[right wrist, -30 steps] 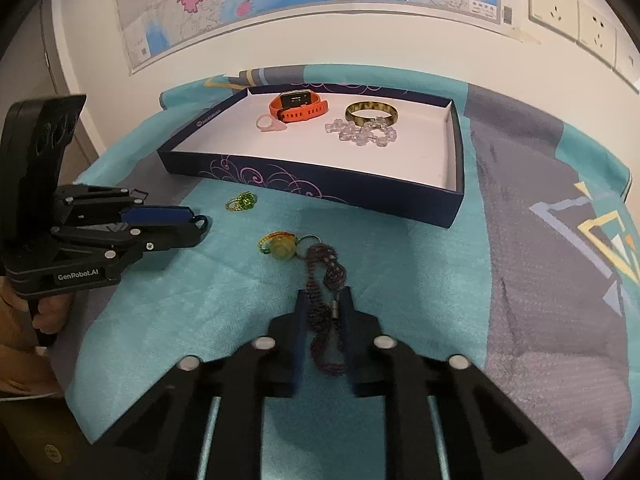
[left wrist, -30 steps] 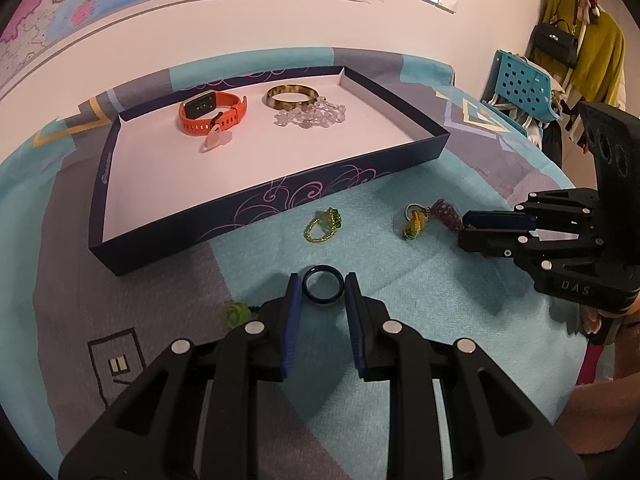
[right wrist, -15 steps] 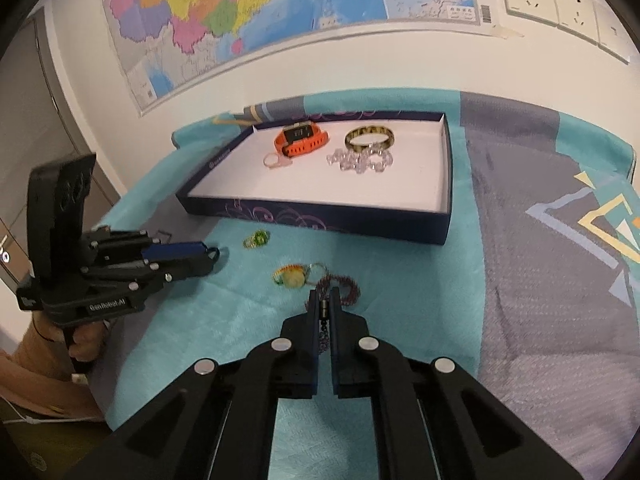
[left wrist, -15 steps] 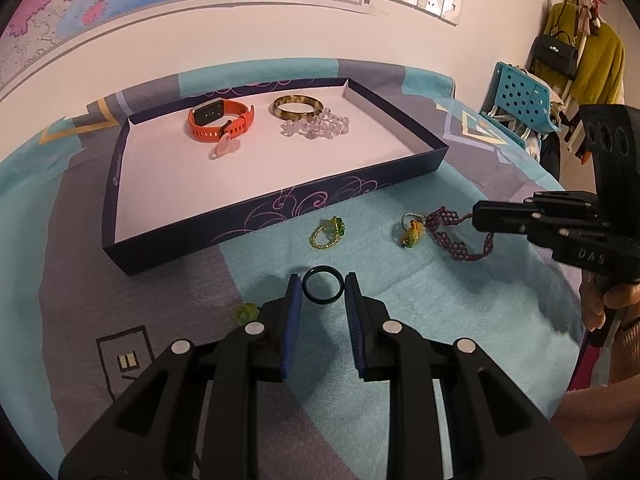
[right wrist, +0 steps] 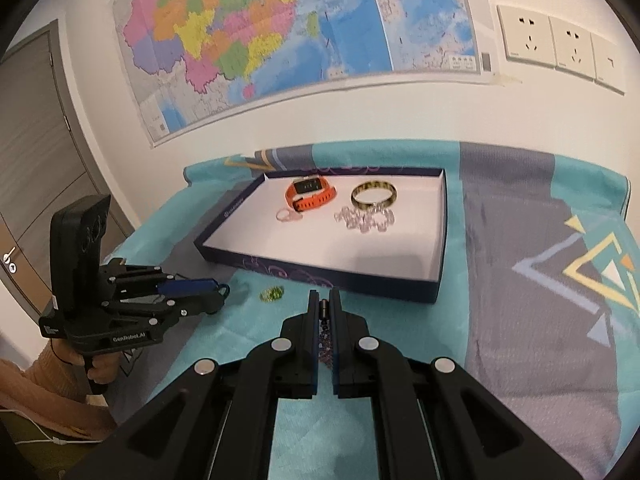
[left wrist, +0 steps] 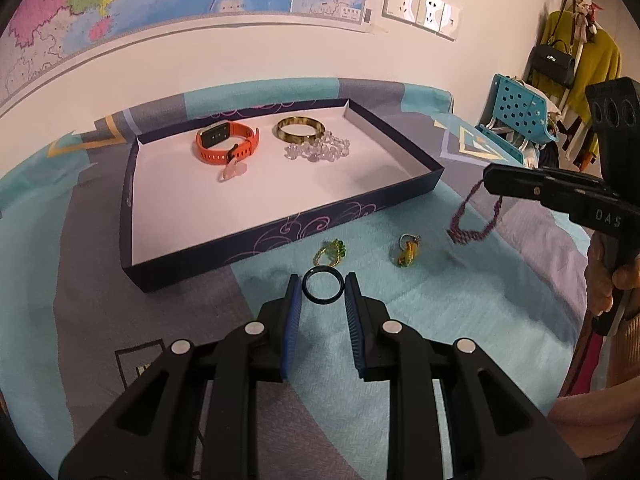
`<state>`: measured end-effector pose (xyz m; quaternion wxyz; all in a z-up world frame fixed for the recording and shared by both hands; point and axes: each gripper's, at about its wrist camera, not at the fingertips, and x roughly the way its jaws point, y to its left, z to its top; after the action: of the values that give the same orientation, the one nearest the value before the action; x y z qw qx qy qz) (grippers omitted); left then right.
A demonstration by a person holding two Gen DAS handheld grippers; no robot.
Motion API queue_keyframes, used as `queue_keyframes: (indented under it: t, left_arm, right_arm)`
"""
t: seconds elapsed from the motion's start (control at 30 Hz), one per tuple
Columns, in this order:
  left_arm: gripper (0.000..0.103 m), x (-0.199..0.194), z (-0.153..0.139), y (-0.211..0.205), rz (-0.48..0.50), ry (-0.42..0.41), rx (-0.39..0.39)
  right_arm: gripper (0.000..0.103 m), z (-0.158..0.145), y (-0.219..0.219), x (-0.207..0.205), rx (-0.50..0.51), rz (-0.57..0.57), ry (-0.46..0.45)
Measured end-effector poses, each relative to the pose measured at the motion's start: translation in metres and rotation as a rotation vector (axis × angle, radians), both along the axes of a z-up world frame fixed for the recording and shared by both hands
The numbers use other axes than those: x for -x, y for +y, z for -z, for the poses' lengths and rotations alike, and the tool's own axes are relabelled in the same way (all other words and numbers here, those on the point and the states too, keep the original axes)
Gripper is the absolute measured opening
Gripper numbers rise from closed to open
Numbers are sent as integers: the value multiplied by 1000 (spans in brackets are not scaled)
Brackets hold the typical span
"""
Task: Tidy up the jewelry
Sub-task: 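Carry the beaded bracelet and black ring over the box with both tools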
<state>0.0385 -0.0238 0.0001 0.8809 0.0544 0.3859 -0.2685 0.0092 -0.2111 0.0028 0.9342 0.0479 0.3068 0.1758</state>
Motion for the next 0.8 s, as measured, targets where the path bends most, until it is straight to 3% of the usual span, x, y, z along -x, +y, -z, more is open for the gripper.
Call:
queue_keyframes:
  t: [0.8]
  left_arm:
    - [22, -28, -26, 1, -29, -71, -11]
  right_arm:
    - [3, -30, 12, -36, 31, -30, -65]
